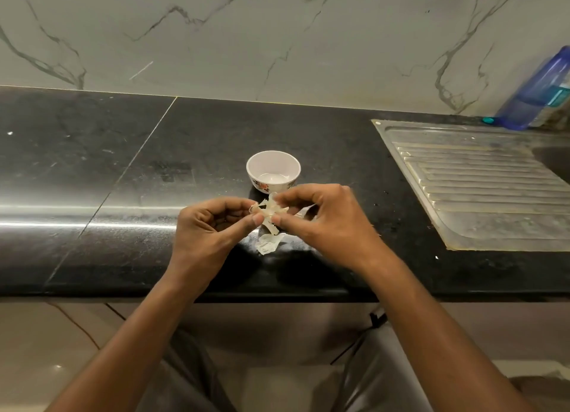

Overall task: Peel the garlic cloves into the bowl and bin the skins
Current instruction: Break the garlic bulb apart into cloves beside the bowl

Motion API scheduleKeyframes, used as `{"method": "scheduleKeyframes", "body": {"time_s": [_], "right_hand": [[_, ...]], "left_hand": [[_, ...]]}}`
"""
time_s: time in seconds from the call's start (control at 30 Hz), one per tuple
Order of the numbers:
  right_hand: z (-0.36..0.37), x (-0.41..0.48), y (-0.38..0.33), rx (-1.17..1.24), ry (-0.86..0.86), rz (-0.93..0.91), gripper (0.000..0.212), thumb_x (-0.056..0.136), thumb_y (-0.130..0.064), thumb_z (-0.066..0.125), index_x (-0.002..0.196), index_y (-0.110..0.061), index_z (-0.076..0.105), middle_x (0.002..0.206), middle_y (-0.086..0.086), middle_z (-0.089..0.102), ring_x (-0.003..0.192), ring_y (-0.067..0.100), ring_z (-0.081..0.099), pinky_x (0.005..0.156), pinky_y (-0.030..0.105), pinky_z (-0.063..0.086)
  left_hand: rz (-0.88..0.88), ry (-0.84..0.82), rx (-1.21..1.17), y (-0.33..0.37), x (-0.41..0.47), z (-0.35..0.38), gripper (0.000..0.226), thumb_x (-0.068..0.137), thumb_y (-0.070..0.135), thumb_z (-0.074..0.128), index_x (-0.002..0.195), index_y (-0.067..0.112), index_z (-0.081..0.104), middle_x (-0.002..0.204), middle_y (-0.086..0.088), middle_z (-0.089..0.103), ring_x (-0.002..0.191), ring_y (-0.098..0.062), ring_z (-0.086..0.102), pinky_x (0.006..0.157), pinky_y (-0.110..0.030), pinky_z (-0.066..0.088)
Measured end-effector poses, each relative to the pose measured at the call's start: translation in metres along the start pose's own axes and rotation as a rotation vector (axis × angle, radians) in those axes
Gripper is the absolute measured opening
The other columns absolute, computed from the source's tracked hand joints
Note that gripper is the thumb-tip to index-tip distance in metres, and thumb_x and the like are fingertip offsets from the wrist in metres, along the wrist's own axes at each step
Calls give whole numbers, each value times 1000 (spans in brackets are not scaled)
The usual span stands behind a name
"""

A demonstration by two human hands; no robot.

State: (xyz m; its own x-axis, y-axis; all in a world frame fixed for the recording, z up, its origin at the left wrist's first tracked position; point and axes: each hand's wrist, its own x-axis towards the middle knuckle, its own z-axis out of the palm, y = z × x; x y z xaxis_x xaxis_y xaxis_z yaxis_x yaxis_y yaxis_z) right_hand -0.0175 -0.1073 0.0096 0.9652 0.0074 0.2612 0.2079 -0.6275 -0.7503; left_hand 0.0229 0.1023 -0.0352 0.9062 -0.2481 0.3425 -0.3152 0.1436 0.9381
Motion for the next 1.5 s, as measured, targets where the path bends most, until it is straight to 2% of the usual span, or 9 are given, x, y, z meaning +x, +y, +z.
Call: {"method": "scheduleKeyframes", "body": {"time_s": [0.17,0.37,0.6,0.93,1.13,1.23,1.3,1.37,1.5], "right_hand": [[14,7,-7,46,-45,-57,19,91,-30,85,110,-28,84,92,-17,79,81,3,72,72,20,57],[14,7,-1,142,-27,-17,8,92,-21,85,99,-22,85,85,-6,80,79,14,78,77,41,66],[8,10,3,291,38,84,7,92,-12,83,98,-16,82,88,-2,81,84,15,79,80,34,66],[-12,1,10,227,132,135,6,90,-16,85,95,-19,83,83,-8,80,77,3,74,75,17,58],[-5,3,8,273,139,149,8,89,-16,86,97,-17,83,84,-6,81,80,8,77,75,21,62],[5,4,5,310,88,153,9,89,-12,86,98,-15,83,85,-2,81,81,12,79,76,26,64],[11,5,4,339,54,160,10,89,-11,86,99,-13,83,87,1,82,84,17,80,81,36,66],[14,6,5,377,40,168,11,89,-11,86,100,-13,83,88,3,82,85,21,81,83,40,66],[19,6,1,512,81,233,12,88,-8,86,100,-8,83,85,9,82,80,23,81,73,29,63]], "left_hand": [[-4,21,4,0,0,-3,28,87,7,78,114,1,75,100,-11,81,89,-25,79,74,-27,63],[14,-4,-8,-3,0,-2,29,85,-1,77,115,-1,74,99,-12,81,89,-26,79,78,-27,64],[24,49,40,-8,0,-3,21,86,-3,77,107,-3,77,99,-10,82,89,-28,79,80,-30,65],[-31,130,71,-12,1,-3,19,84,3,83,103,3,80,95,-7,82,87,-28,79,79,-30,65],[-35,-19,200,-9,2,-5,20,86,19,86,105,13,83,116,-1,79,106,-22,76,90,-57,62],[14,-58,190,-6,1,-5,21,90,21,83,110,17,82,104,-8,79,87,-40,72,77,-62,60],[43,-63,187,-4,1,-3,17,92,17,80,109,12,82,95,-13,79,82,-41,72,74,-61,61],[67,-57,189,-5,2,-2,16,93,13,77,107,7,81,98,-10,81,91,-34,77,83,-59,62],[91,-30,184,-5,1,-1,16,94,6,74,108,2,79,101,-5,82,97,-25,79,89,-43,64]]}}
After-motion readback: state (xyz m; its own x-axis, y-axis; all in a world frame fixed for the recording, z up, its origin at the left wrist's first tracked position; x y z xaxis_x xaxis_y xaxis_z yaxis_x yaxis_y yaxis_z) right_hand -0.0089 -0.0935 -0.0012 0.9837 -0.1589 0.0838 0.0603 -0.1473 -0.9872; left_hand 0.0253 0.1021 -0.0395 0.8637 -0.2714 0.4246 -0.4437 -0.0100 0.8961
